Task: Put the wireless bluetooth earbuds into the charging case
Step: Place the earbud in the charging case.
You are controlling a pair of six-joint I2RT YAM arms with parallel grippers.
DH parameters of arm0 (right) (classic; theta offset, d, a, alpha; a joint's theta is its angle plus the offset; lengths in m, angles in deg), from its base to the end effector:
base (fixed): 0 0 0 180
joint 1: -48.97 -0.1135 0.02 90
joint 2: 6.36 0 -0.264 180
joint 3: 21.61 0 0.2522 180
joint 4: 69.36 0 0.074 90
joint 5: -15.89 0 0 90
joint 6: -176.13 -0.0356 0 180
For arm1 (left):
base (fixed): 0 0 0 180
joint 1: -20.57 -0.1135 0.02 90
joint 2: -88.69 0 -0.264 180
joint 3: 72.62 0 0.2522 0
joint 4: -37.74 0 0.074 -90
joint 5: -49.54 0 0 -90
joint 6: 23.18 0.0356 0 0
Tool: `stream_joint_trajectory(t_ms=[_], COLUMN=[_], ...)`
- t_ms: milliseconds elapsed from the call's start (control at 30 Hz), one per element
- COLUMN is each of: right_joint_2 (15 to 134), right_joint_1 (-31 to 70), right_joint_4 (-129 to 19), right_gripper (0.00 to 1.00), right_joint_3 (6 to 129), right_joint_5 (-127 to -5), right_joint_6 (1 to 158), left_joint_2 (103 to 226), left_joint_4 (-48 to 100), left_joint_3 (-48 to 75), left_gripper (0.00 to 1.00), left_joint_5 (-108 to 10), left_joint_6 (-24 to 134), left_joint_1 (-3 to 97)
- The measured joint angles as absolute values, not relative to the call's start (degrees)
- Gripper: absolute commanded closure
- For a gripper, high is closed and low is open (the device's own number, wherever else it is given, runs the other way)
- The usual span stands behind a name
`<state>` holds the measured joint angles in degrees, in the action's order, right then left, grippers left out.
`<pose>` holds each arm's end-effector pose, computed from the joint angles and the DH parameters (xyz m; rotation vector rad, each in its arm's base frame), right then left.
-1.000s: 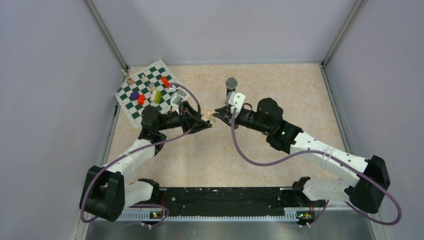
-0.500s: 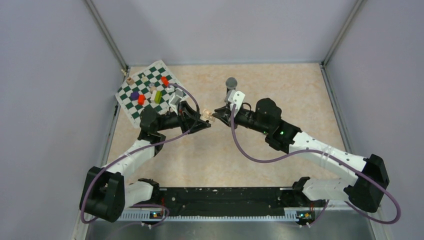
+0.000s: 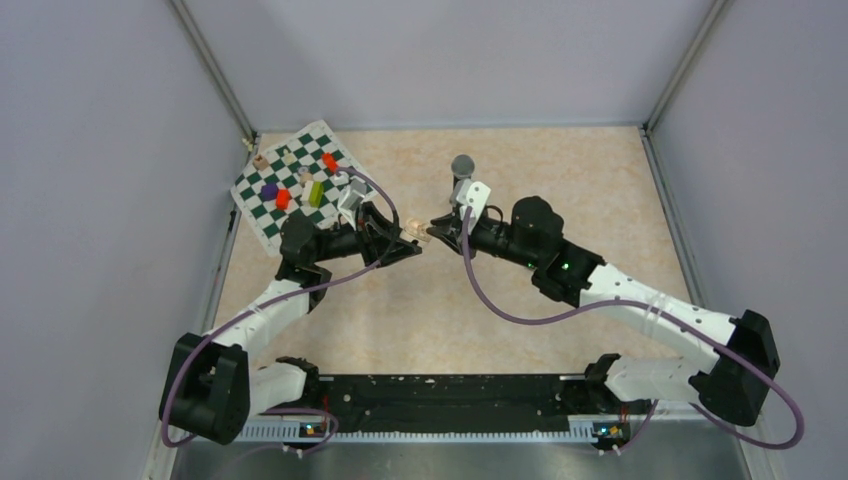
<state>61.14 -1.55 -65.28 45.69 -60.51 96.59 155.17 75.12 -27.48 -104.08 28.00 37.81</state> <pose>0.1712 0.2210 0.3484 -1.0150 1.3566 0.7239 0.2158 -0.1004 0.2886 0.7860 1.4364 -1.4807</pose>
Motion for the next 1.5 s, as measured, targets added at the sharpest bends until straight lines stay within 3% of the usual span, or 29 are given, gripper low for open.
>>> stream_joint_trajectory(t_ms=[1500], right_joint_2=[62.45], right_joint_1=[-2.64], right_joint_4=[-67.16], right_gripper=[1.0], right_joint_3=[46.91], right_joint_5=[-63.57], right_joint_6=[94.45], left_joint_2=[155.19], left_joint_4=[74.57], left_joint_3=[-27.48], left_gripper=[1.0], left_joint_5=[-104.14], left_joint_6=[27.3], left_joint_1=[37.19])
